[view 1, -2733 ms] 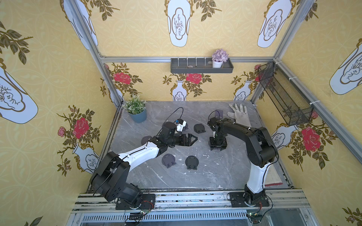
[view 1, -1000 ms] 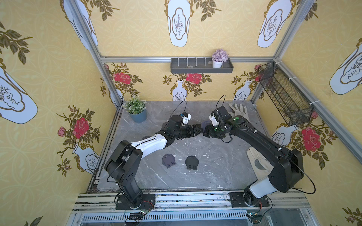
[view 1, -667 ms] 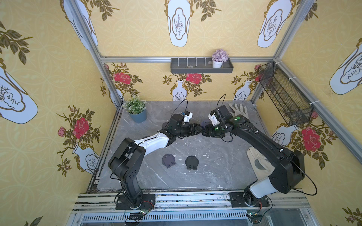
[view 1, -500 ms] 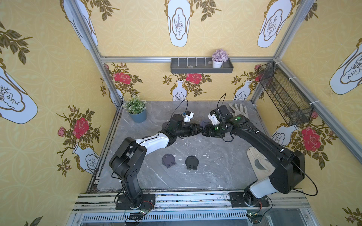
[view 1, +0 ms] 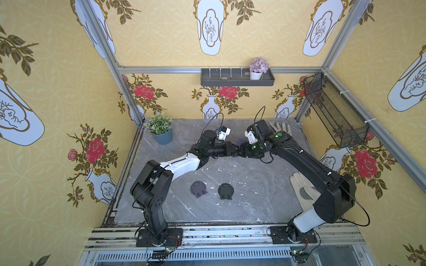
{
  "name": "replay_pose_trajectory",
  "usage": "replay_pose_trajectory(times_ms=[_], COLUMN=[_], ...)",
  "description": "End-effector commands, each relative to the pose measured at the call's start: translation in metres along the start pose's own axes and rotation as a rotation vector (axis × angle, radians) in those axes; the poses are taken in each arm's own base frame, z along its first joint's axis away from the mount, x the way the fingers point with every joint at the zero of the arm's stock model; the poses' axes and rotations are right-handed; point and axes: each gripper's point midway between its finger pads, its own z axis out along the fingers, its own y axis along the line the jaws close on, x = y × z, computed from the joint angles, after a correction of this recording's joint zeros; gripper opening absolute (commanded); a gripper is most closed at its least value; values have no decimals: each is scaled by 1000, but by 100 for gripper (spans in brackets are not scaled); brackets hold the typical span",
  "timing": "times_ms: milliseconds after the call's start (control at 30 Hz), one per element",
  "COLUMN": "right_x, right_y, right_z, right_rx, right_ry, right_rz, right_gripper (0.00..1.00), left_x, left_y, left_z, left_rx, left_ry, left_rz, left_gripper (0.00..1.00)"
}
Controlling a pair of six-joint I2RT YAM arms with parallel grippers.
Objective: Open the phone stand
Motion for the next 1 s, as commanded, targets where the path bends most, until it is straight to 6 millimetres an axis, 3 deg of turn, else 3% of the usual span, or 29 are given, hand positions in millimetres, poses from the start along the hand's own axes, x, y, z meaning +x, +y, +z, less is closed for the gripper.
replay_pose_trajectory(times_ms=[0,400,633,833,900,967], right_x=[-4,-2,0,-1,-1,-4], right_y=[15,17,17,18,19,22], right_z=[-5,-22,-26,-20,-17,-17], right_rx=[-69,-73,-76,-86,-91,-106], right_ry=[1,44,63,71,73,69], right_rz=[-38,-33,-39,-37,-37,-38], right_gripper=[46,47,47,48,53,71], left_x=[22,25,26,22,18,13], left_y=[35,66,69,58,52,45], left_z=[-2,-19,-22,-21,-23,-23], left_rx=[-165,-361,-379,-346,-333,-317], left_ry=[92,100,103,84,69,55], left_rz=[79,245,261,249,247,245], left_gripper=[0,0,0,0,0,0])
